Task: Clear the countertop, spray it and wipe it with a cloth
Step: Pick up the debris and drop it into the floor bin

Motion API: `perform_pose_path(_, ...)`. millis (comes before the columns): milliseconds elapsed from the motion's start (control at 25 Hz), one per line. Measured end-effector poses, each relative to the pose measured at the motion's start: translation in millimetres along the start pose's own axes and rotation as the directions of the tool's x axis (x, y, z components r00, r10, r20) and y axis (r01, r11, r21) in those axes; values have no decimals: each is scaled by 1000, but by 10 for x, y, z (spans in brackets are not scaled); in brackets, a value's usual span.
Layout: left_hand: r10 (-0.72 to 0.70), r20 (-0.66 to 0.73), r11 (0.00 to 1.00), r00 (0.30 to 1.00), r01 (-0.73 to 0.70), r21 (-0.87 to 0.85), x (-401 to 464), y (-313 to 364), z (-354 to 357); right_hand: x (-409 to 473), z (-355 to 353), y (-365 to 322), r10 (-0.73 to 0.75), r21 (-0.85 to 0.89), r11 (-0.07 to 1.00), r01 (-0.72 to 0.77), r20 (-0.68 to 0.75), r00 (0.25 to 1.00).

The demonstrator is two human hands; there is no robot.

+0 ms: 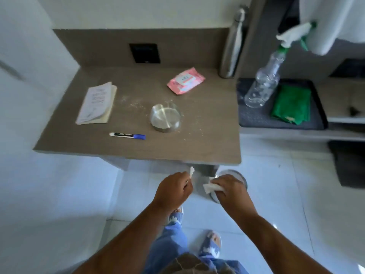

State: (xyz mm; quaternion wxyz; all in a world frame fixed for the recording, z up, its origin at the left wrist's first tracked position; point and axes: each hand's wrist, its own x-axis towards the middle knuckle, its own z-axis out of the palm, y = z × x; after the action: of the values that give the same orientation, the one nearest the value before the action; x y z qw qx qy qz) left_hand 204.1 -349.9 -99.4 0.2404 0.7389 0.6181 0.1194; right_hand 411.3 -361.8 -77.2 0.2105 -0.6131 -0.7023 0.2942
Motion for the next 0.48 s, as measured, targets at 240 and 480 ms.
perform_pose_path(240,75,269,997,960,-63,-52,579,122,1789,-239,767,1653,446,34,894,-447,20,895)
perform_pose_path(480,-208,366,948,907,279,-152,1562,-177,3712,333,1828,3259,605,75,794,-603,-5,796)
